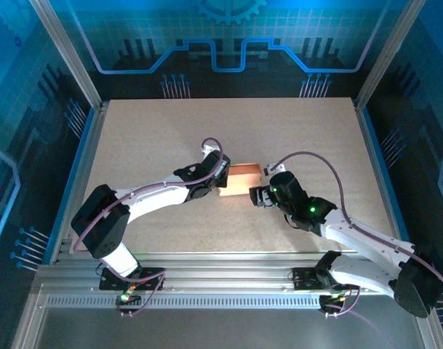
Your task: Fold the paper box
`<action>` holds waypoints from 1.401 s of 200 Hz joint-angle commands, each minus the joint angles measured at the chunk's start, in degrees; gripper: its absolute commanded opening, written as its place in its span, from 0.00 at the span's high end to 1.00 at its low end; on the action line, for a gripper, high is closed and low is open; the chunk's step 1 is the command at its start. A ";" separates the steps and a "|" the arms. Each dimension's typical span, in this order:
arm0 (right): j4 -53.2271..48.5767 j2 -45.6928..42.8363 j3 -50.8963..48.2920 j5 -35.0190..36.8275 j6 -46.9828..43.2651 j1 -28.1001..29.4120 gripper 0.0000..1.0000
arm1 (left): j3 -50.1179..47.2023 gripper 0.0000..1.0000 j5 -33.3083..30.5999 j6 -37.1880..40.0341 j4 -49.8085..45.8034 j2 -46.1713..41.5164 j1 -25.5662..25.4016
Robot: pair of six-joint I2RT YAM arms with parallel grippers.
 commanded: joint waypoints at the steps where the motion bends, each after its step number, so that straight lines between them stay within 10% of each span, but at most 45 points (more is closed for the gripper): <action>1: -2.55 2.46 6.86 -2.11 0.40 -1.72 0.18 | -1.63 0.90 3.27 0.09 -8.26 3.05 -0.48; 98: -19.36 32.05 36.35 -6.20 8.30 -10.47 0.15 | -0.45 0.89 1.59 1.49 -9.55 3.58 -1.27; 280: -11.80 21.75 13.05 -5.38 20.51 -6.01 0.56 | -1.07 0.90 -2.16 0.48 -10.56 4.45 -3.20</action>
